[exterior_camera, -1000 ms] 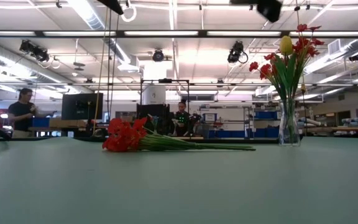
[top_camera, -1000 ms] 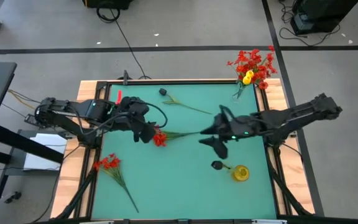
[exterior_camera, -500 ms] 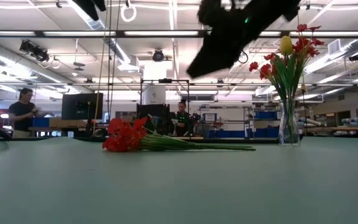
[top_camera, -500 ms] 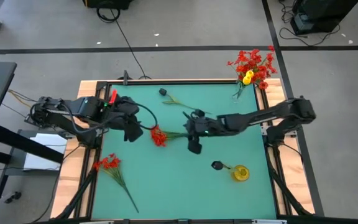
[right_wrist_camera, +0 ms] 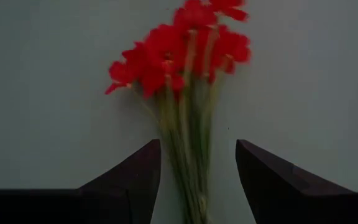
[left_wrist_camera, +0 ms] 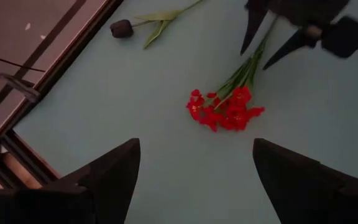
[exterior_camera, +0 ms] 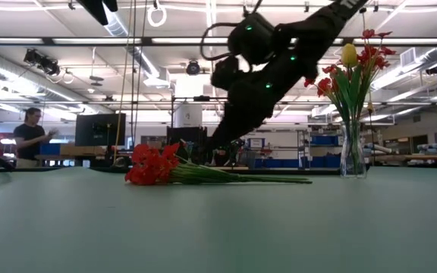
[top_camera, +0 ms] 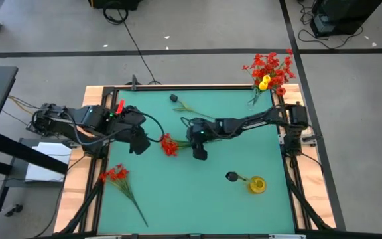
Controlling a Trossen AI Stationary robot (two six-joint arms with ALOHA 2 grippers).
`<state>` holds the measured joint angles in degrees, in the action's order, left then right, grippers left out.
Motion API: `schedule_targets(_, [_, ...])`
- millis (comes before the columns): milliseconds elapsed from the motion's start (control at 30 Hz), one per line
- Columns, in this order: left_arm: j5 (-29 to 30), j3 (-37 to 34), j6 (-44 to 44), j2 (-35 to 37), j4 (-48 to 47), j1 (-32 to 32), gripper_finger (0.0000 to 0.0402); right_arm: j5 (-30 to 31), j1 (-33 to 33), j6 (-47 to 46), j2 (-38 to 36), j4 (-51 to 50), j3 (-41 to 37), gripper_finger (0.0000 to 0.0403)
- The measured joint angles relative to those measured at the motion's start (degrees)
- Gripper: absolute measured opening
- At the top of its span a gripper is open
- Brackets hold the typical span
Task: Sort flowers into vase by color
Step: Put the top red flowers into the yellow vase
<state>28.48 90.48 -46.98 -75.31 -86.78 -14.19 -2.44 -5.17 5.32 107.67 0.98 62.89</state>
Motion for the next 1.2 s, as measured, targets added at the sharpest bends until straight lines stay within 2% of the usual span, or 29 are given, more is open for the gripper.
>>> schedule_targets(133, [0.15,0.0,-3.4,0.0,-0.26,-2.01,0.0318,-0.5,0.11,3.26,5.23,-3.8,6.52,0.0215])
schedule_targets(467, [0.69,0.0,-11.72,-0.02,-0.61,-7.32,0.0318,-1.64,-0.68,0.39,15.24,-16.83,18.77,0.0206])
schedule_targets(567, [1.94,0.0,-13.36,-0.02,-0.57,-8.24,0.0318,-1.84,-0.7,0.19,15.9,-18.32,19.82,0.0161])
schedule_targets(700, [2.56,0.0,-14.61,-0.02,-0.49,-8.9,0.0318,-2.51,-0.89,-3.85,15.48,-18.7,19.79,0.0036])
schedule_targets(733, [2.99,0.0,-14.86,-0.02,-0.49,-8.99,0.0318,-3.12,-0.98,-5.51,15.06,-18.99,19.67,0.0022])
schedule_targets(833, [4.27,0.0,-15.22,-0.02,-0.57,-9.36,0.0318,0.3,-0.96,-11.27,11.91,-18.54,19.46,0.0021])
schedule_targets(1200, [10.82,0.0,-14.84,-0.07,2.82,-9.66,0.0318,18.78,2.52,-13.07,-14.63,-14.87,17.55,0.0015])
